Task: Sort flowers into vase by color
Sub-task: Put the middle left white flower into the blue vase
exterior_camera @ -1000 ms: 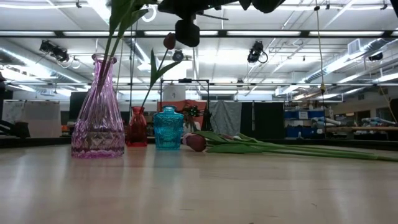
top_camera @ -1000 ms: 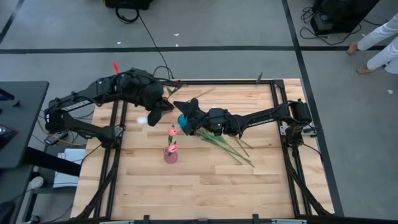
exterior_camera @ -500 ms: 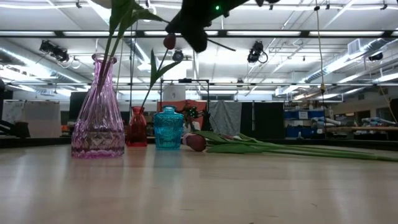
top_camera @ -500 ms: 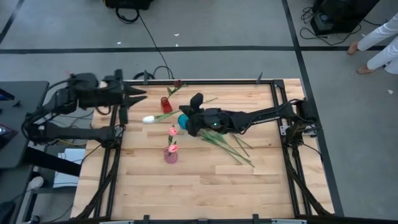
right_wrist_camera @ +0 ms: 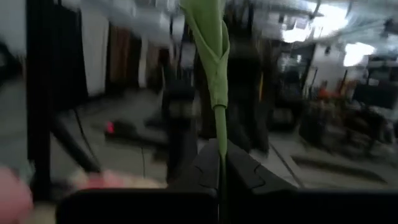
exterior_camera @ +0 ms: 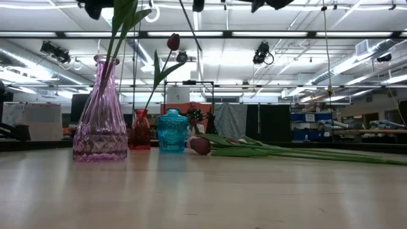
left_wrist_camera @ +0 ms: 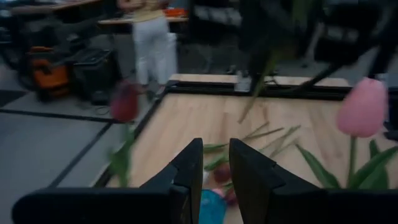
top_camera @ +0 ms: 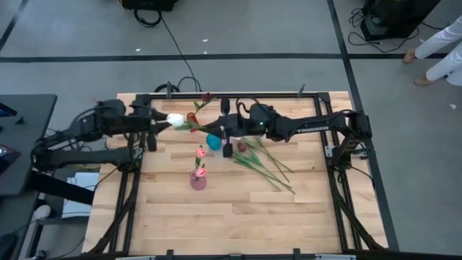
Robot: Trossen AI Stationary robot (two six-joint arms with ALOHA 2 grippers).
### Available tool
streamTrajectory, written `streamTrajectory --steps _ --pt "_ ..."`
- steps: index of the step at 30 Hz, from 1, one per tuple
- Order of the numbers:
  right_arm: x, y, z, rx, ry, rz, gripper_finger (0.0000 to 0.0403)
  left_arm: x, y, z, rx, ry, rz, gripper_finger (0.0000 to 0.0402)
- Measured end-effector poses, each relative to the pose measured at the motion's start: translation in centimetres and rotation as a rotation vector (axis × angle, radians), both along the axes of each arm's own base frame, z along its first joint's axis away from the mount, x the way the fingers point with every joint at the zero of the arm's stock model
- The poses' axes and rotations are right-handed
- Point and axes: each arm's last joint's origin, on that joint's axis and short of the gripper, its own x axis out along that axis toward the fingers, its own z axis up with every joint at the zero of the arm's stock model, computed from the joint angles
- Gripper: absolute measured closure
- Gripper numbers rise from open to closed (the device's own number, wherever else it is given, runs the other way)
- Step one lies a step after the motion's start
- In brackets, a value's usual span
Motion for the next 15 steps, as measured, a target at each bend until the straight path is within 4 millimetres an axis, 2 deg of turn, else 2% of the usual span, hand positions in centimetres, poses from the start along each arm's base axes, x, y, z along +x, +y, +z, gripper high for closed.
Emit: streamTrajectory --steps 3,6,9,15 --pt "0.0 0.0 0.4 0.090 -0.047 0.034 0.0388 1.1 0.0 -0.2 -0.013 -0.027 -0.101 0.0316" --pt "0.7 -0.1 -0.7 0.132 -0.022 0.046 0.0388 2.0 -0.1 0.2 -0.014 -0.076 -0.199 0.0316" --pt "1.4 -0.1 -1.8 0.179 -0.021 0.056 0.0388 2.8 0.1 0.6 0.002 -0.126 -0.214 0.0316" --pt "2.3 -0.1 -2.5 0.190 -0.008 0.058 0.0388 3.9 0.2 0.8 0.006 -0.160 -0.277 0.0316"
